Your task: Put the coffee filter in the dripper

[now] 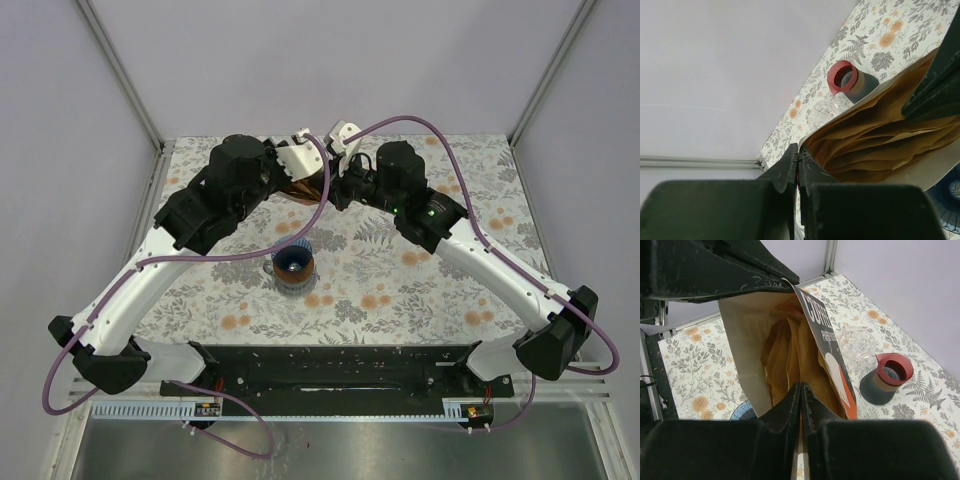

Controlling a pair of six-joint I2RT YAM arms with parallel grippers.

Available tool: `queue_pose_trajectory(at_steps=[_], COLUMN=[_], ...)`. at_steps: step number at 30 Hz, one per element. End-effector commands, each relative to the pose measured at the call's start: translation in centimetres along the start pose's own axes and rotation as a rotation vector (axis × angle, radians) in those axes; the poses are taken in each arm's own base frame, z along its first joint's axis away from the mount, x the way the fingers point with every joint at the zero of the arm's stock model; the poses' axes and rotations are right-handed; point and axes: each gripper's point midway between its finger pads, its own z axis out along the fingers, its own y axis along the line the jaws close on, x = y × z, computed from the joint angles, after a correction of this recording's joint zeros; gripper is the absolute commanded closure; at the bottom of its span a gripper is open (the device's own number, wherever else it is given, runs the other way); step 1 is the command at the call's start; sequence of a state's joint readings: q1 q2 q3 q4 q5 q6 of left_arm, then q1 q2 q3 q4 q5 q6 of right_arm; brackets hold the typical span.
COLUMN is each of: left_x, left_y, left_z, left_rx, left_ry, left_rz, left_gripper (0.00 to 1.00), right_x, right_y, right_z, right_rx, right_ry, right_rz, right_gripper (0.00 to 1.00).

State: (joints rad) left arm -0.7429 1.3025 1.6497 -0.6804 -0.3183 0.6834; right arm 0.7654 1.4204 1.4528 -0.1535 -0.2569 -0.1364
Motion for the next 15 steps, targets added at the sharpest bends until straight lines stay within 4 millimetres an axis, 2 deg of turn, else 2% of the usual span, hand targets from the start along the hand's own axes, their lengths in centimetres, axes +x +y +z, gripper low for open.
queue_pose_trajectory(at_steps=[1,3,7,12,15], left_x=[-2.3,-2.4,-2.0,-1.5,-1.4], left_y=[1.9,2.0,1.9,1.5,1.5], left_z=[-1.0,-1.1,-0.9,-0.6,-0.7], left_rx=[-0.054,-0.056,-0.06,-0.054,-0.057], left_ry=[-0.081,-0.085,-0.069,-0.053,-0.049], left_rz=[-0.042,-0.042,-0.033,-0.032,-0.032], left_gripper=[1.0,1.0,1.0,1.0,1.0], right_x=[-2.7,-2.7,-3.2,-5.3,-5.7], right_y=[0.3,0.2,0.7,1.2,1.3], right_z=[-0.2,-0.3,-0.9,-2.8,-3.6], right_rx=[-0.022,-0.023,-0.039,-0.044,-0.04], right_ry=[-0.068,-0.067,-0.08,-0.133,-0.145], right_rz=[-0.023,-0.026,-0.027,-0.047,-0.052], right_gripper=[0.95,1.0,1.0,1.0,1.0])
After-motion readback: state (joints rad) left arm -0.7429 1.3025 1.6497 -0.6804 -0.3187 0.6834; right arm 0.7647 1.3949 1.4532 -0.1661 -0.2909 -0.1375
